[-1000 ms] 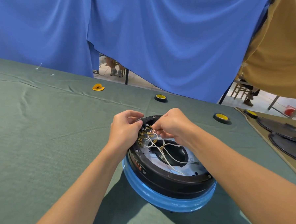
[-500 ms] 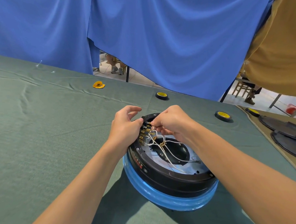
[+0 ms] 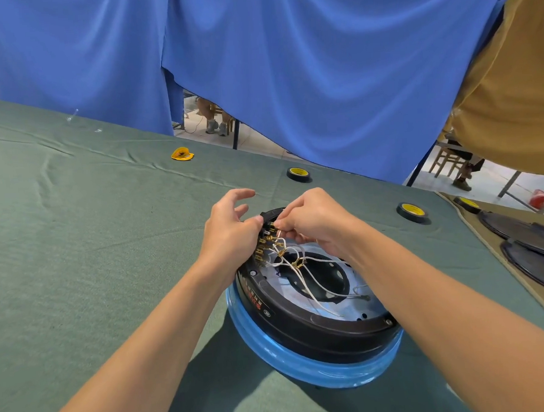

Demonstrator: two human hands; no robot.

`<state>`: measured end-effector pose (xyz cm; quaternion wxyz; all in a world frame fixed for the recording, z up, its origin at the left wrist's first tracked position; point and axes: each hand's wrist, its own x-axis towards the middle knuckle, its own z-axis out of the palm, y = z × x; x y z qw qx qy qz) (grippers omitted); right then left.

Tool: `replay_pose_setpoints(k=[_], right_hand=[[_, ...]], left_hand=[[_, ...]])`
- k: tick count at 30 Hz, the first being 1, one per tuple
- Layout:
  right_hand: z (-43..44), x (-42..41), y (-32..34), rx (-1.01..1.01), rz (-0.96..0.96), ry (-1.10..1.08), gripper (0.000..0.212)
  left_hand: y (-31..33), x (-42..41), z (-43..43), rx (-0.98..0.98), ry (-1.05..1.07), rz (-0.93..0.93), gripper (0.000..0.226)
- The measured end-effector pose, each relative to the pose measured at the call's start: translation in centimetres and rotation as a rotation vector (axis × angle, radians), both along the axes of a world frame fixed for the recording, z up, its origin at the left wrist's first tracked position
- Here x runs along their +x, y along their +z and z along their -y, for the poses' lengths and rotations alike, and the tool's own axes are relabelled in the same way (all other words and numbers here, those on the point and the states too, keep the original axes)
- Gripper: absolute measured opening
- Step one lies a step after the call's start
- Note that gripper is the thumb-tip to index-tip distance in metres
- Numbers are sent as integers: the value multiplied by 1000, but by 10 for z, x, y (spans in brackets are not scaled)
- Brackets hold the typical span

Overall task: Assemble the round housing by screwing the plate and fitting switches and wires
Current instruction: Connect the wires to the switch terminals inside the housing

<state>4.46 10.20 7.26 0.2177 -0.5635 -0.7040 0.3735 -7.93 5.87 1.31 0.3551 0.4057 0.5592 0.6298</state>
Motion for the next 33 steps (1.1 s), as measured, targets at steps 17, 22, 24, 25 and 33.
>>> replay_pose_setpoints(k=[17, 22, 24, 25, 33], right_hand=[[26, 2, 1, 441, 513, 271, 19], [23, 4, 6, 457, 533, 314, 17], [22, 4, 6, 462, 540, 337, 16], [21, 5, 7, 453, 538, 347, 16], [13, 5, 16, 309, 475, 353, 24]], left_hand=[[1, 1, 4, 42, 13, 14, 36], [1, 1, 3, 45, 13, -6, 35], [1, 0, 3, 45, 11, -10, 35], [1, 0, 2, 43, 10, -12, 35], [2, -1, 4, 32, 16, -15, 35]])
